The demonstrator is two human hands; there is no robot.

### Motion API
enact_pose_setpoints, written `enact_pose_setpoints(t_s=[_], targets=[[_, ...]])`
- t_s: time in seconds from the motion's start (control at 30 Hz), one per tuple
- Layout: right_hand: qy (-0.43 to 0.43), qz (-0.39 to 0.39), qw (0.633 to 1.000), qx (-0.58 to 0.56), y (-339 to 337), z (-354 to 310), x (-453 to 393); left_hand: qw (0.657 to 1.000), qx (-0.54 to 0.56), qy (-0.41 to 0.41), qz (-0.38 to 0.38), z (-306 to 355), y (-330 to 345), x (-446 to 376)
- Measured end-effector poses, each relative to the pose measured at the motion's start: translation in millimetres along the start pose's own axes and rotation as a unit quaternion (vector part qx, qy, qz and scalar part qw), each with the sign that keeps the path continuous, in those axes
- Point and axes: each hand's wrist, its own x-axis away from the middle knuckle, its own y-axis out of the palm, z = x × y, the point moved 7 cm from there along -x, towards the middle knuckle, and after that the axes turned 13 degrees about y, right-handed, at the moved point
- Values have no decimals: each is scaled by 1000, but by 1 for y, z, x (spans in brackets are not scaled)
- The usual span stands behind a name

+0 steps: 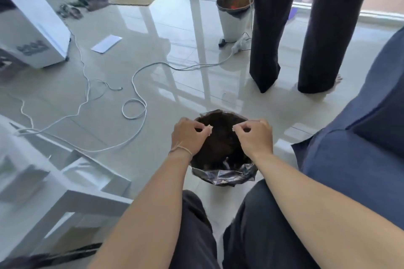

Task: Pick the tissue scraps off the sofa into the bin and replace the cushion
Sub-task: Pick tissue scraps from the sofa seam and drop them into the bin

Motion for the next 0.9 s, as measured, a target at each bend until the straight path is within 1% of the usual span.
enact_pose_setpoints(t_s=[0.07, 0.13, 0.33, 0.43, 0.7, 0.8, 0.9], targets=[[14, -21, 999, 21, 6, 2, -4, 1000, -2, -4, -29, 0, 11, -4], [29, -39, 998, 34, 11, 5, -5, 999, 9, -5, -43, 1, 20, -6], [61, -56, 996, 20, 17, 7, -12, 996, 30, 30, -73, 7, 33, -16], [75, -51, 995, 29, 17, 9, -13, 995, 38, 38, -81, 5, 33, -17], [92, -45, 995, 0, 8, 15, -17, 995, 49, 38, -80, 13, 33, -16], [73, -27, 997, -6, -5, 15, -11, 995, 54, 42, -70, 24, 28, -14], [30, -2, 999, -10, -32, 12, -2, 993, 105, 49, -31, 46, 17, -9]])
